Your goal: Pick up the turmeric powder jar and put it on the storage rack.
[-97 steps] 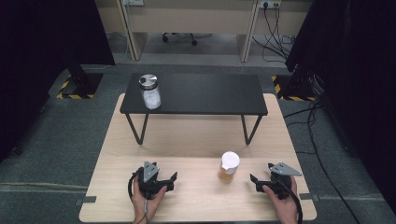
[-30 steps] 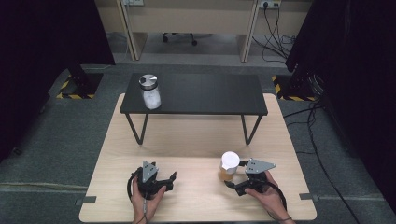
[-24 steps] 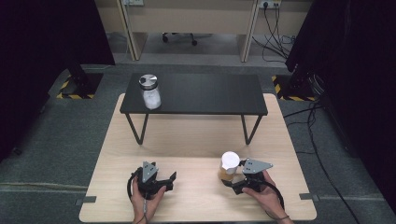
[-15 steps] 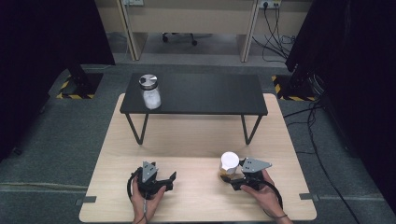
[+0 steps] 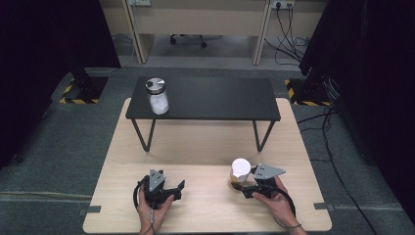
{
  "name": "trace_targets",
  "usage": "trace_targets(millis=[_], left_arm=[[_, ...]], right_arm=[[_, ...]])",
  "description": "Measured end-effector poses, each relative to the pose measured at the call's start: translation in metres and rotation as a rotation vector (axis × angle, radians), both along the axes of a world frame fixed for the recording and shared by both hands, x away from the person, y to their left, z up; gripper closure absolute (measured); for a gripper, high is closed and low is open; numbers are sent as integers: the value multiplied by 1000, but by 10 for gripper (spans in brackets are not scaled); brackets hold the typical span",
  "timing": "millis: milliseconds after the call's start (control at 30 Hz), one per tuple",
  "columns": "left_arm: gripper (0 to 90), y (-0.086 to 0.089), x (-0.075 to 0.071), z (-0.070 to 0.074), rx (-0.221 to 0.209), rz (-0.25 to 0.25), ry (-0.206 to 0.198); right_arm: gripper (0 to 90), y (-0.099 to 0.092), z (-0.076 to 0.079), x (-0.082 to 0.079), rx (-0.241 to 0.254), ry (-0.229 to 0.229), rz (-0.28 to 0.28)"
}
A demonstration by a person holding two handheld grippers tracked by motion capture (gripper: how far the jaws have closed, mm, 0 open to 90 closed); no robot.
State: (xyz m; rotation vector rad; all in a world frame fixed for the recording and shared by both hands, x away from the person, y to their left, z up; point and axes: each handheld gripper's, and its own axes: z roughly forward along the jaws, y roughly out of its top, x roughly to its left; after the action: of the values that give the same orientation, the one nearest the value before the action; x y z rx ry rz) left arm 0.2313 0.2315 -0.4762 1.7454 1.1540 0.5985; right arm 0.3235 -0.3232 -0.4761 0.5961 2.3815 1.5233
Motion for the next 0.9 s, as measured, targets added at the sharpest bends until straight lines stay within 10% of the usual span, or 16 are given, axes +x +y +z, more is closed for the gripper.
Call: trace_targets(millis=[900], left_arm=[[55, 0, -1, -1, -3, 3, -5]], right_arm=[[308, 0, 48, -12, 63, -25, -12]])
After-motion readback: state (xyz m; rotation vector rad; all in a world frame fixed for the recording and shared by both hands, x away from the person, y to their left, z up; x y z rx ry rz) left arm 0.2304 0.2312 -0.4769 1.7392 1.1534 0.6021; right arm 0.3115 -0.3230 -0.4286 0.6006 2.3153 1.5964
